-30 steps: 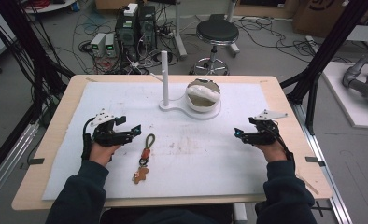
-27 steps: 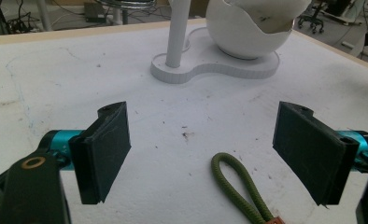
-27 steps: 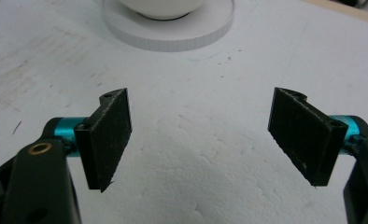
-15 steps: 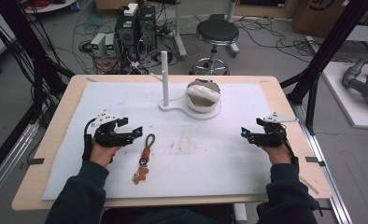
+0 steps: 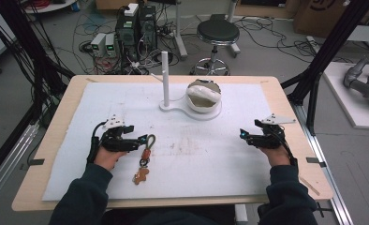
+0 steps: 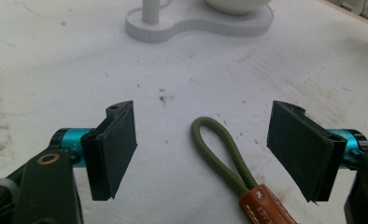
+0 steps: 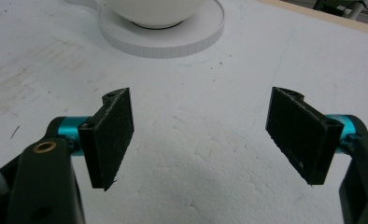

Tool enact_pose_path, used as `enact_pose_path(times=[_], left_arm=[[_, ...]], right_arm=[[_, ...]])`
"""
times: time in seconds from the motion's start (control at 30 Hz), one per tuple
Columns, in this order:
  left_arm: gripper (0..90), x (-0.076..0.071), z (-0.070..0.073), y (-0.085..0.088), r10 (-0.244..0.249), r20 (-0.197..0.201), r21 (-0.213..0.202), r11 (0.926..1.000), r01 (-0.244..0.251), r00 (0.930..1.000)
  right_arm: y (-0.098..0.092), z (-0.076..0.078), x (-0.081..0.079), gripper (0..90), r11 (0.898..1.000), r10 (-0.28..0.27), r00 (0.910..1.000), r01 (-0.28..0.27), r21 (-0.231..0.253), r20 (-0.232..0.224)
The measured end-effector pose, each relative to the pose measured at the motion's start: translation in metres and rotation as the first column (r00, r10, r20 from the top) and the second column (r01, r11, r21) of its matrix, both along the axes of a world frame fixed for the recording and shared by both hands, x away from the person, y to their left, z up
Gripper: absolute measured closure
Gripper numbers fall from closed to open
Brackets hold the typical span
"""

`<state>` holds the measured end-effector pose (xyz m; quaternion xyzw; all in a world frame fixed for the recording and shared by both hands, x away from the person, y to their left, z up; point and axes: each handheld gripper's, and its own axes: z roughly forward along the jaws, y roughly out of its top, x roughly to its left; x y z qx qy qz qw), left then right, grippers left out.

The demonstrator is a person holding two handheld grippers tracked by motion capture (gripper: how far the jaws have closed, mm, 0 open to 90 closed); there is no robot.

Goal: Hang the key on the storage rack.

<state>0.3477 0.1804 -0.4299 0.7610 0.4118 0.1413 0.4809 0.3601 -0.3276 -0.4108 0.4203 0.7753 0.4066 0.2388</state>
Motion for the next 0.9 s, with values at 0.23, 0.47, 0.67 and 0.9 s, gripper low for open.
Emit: enact_pose_path(times=[0.23, 0.47, 0.67, 0.9], left_arm=[[28.6, -0.006, -0.008, -0.029, -0.056, -0.044, 0.171, 0.9833, 0.063, 0.9975], [33.6, -0.008, -0.015, -0.041, -0.03, -0.081, 0.287, 0.9565, 0.052, 0.9963], [69.9, -0.015, -0.008, -0.051, -0.124, -0.093, 0.327, 0.9335, 0.148, 0.988], [76.3, -0.012, -0.007, -0.05, -0.122, -0.088, 0.31, 0.9399, 0.143, 0.9887]], right_arm=[[-0.001, -0.007, 0.003, 23.6, 1.0, 0.009, 0.9993, -0.009, -0.008, -0.037], [0.0, -0.009, 0.005, 23.6, 1.0, 0.011, 0.9988, -0.012, -0.01, -0.048], [0.001, -0.008, 0.004, 23.6, 1.0, 0.011, 0.9989, -0.012, -0.018, -0.046], [0.001, -0.008, 0.004, 23.6, 1.0, 0.013, 0.9987, -0.014, -0.02, -0.049]])
